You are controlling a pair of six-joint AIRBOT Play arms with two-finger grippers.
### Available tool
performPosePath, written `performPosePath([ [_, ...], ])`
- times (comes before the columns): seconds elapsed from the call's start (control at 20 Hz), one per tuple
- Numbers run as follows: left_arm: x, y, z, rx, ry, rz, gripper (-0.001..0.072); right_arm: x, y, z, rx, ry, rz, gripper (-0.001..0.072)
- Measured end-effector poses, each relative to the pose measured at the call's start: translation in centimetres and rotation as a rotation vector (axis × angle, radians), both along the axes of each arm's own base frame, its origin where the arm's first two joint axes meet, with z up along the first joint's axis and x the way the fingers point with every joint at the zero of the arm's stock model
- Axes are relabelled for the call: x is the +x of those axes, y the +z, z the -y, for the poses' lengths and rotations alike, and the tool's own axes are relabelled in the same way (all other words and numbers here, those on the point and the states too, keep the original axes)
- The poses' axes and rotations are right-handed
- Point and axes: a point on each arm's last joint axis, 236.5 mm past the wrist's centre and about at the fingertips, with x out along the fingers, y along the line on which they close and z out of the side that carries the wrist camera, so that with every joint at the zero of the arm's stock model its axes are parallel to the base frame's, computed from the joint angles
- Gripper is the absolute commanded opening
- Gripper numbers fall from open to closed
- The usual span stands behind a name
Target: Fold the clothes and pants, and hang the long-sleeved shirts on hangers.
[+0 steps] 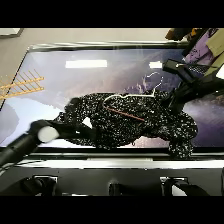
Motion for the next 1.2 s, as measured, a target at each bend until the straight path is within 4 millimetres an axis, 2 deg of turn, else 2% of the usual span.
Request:
performPosePath([
  [0.15,-1.0,-1.3,4.8,0.071,0.008,-0.010,0.0720,-0.2,0.0,0.0,0.002,-0.009,-0.010,0.0037],
  [0.3,-0.3,-2.2,9.0,0.107,0.058,0.001,0.0720,-0.2,0.0,0.0,0.003,-0.014,-0.012,0.0038],
  [0.4,0.3,-3.0,11.3,0.114,0.096,-0.005,0.0720,-0.2,0.0,0.0,0.004,-0.015,-0.012,0.0038],
  [0.55,1.2,-4.3,13.6,0.119,0.129,-0.007,0.0720,-0.2,0.0,0.0,0.004,-0.018,-0.013,0.0038],
  [0.8,2.1,-6.0,16.0,0.080,0.174,-0.013,0.0720,-0.1,0.0,0.0,0.004,-0.018,-0.012,0.0038],
  [1.0,2.3,-7.7,16.6,0.076,0.216,-0.039,0.0704,-0.1,0.0,0.0,0.005,-0.018,-0.012,0.0038],
  [1.1,2.5,-8.3,16.8,0.071,0.232,-0.048,0.0589,-0.2,0.0,0.0,0.005,-0.017,-0.013,0.0038],
  [1.2,2.6,-8.9,16.9,0.066,0.251,-0.057,0.0583,-0.2,0.0,0.0,0.006,-0.017,-0.014,0.0038],
])
